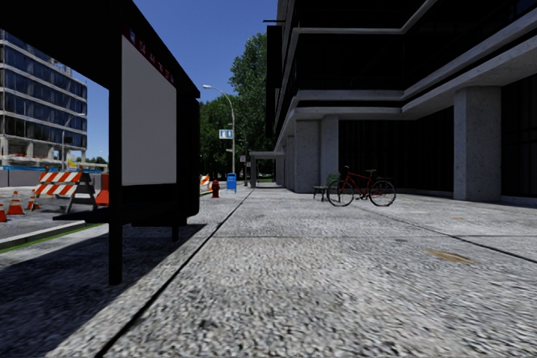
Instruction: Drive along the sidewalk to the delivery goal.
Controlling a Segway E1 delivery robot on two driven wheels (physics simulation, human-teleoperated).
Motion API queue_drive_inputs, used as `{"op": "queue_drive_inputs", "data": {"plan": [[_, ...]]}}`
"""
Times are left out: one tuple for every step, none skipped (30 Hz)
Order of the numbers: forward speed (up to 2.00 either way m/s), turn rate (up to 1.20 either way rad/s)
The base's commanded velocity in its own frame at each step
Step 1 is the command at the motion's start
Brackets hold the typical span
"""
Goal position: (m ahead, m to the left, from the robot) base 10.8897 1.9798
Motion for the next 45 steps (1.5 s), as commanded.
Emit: {"op": "queue_drive_inputs", "data": {"plan": [[2.00,0.00],[2.00,0.00],[2.00,0.00],[2.00,0.00],[2.00,0.00],[2.00,0.00],[2.00,0.00],[2.00,0.00],[2.00,0.00],[2.00,0.00],[2.00,0.00],[2.00,0.00],[2.00,0.00],[2.00,0.00],[2.00,0.00],[2.00,0.00],[2.00,0.00],[2.00,0.00],[2.00,0.00],[2.00,0.00],[2.00,0.00],[2.00,0.00],[2.00,0.00],[2.00,0.00],[2.00,0.00],[2.00,0.00],[2.00,0.00],[2.00,0.00],[2.00,0.00],[2.00,0.00],[2.00,0.00],[2.00,0.00],[2.00,0.00],[2.00,0.00],[2.00,0.00],[2.00,0.00],[2.00,0.00],[2.00,0.00],[2.00,0.00],[2.00,0.00],[2.00,0.00],[2.00,0.00],[2.00,0.00],[2.00,0.00],[2.00,0.00]]}}
